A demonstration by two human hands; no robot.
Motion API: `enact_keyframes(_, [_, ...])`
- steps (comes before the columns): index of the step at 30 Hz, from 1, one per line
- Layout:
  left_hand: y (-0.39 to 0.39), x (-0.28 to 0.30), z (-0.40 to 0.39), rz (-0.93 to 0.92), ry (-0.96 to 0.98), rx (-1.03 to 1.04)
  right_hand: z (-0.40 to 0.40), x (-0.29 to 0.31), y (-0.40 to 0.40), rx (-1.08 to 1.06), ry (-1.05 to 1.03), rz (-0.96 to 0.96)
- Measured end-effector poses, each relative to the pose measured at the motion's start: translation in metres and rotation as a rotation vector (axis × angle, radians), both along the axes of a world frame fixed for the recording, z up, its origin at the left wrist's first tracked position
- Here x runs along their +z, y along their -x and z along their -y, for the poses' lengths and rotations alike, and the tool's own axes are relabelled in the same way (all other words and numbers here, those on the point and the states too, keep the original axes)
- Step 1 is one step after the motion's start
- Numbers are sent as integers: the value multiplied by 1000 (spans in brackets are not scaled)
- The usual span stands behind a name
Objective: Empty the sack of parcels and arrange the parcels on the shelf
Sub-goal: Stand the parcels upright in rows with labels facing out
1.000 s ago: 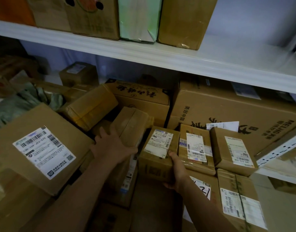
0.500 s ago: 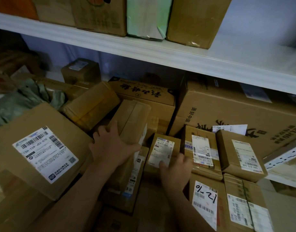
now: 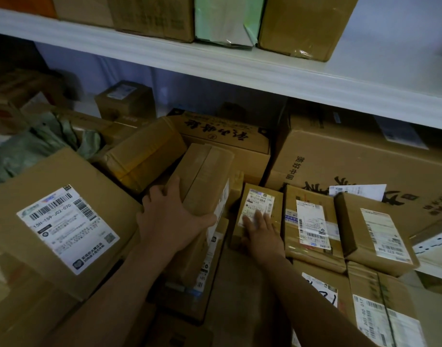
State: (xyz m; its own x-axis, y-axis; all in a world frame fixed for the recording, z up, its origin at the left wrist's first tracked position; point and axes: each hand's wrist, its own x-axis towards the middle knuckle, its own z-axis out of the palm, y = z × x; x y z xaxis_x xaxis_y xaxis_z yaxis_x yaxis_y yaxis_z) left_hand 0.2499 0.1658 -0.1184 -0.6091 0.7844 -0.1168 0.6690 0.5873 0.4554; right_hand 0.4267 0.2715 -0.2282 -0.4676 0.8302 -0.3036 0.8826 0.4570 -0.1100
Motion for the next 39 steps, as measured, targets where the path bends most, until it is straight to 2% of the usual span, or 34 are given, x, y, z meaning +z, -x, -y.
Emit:
enact_keyframes(4, [2,-1,3,41,-46,-7,-11,2,-2,-5,8,-28])
enact_keyframes(7, [2,1,7,157,-65,-12,-12,9,-4,-13,41,-75])
enact_keyframes(9, [2,5,12,244,-90,-25,-7,18,-3,-124,81,-285])
enact_keyframes(11, [0,12,17,337,-137,-52,4,35,2,-362,207,-668])
enact_keyframes(13, [-3,18,23,483,-189,-89,16,59,7,-619,473,-1063])
enact_keyframes(14, [-5,21,27,579,-223,-107,22,69,7,-696,631,-1201])
enact_keyframes(15, [-7,24,30,680,-257,-121,27,78,5,-733,769,-1305])
enact_keyframes(17, [-13,27,38,899,-304,-168,37,92,-3,-719,912,-1424])
enact_keyframes(20, [-30,21,49,1152,-268,-253,51,107,-20,-712,912,-1550])
enact_keyframes(22, [-45,11,55,1163,-215,-270,64,113,-31,-739,837,-1542])
enact_keyframes(25, [-63,-11,61,1153,-103,-237,86,105,-49,-826,735,-1423])
enact_keyframes(29, [-82,-20,71,1094,55,-323,115,96,-68,-915,687,-1326])
enact_keyframes(34, [-97,-37,73,908,194,-260,132,72,-70,-1033,556,-1076])
enact_keyframes(39, [-99,-45,72,842,272,-264,131,60,-66,-978,519,-942])
